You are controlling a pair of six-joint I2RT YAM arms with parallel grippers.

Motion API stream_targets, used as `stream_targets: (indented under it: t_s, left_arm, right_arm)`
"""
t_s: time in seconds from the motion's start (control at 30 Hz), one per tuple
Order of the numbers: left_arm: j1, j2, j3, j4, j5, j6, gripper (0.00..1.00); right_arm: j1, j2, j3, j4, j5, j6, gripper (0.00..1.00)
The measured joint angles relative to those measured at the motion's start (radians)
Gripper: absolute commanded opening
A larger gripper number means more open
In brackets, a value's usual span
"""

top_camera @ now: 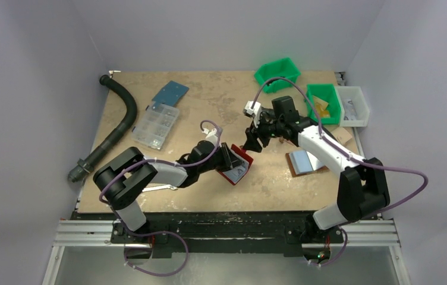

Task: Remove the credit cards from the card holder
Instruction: Open the card holder at the center of the board, then remove the credit card from the card holder.

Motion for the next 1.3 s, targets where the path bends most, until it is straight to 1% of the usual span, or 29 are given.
stream_targets:
  t_s: [0.2, 0.4, 0.47, 0.53, 0.63, 0.8, 0.93, 1.07, 1.1, 1.23, 1.3]
  left_arm:
    - [0.019, 0.066, 0.041, -0.001, 0.009, 0.007, 0.12]
    - [0.047, 0.11, 0.075, -0.023, 0.018, 0.007, 0.13]
    - [0.054, 0.119, 0.092, -0.023, 0.022, 0.008, 0.13]
    - [0.058, 0.124, 0.103, -0.023, 0.026, 0.008, 0.14]
    - [0.063, 0.129, 0.112, -0.023, 0.029, 0.008, 0.14]
    - [0.064, 0.147, 0.116, -0.013, 0.032, 0.007, 0.14]
    - [0.065, 0.161, 0.116, -0.005, 0.036, 0.006, 0.15]
    - [0.066, 0.162, 0.115, 0.0, 0.038, 0.006, 0.15]
    - [0.066, 0.162, 0.116, 0.001, 0.04, 0.006, 0.15]
    - [0.072, 0.162, 0.115, 0.001, 0.041, 0.006, 0.15]
    - [0.074, 0.161, 0.115, 0.0, 0.04, 0.006, 0.15]
  right_arm:
    - [0.0, -0.086, -0.01, -0.034, -0.1, -0.101, 0.72]
    - [0.0, -0.199, -0.073, -0.064, -0.222, -0.254, 0.86]
    - [0.003, -0.206, -0.108, -0.056, -0.233, -0.296, 0.88]
    - [0.006, -0.189, -0.137, -0.041, -0.214, -0.304, 0.88]
    - [0.007, -0.127, -0.146, -0.012, -0.143, -0.284, 0.89]
    - [0.007, -0.061, -0.146, 0.06, -0.011, -0.201, 0.88]
    - [0.01, -0.031, -0.143, 0.095, 0.058, -0.145, 0.85]
    - [0.02, 0.061, -0.121, 0.092, 0.094, -0.11, 0.78]
    - [0.023, 0.09, -0.113, 0.089, 0.097, -0.101, 0.75]
    - [0.031, 0.169, -0.089, 0.066, 0.1, -0.064, 0.56]
    - [0.033, 0.194, -0.074, 0.05, 0.097, -0.046, 0.38]
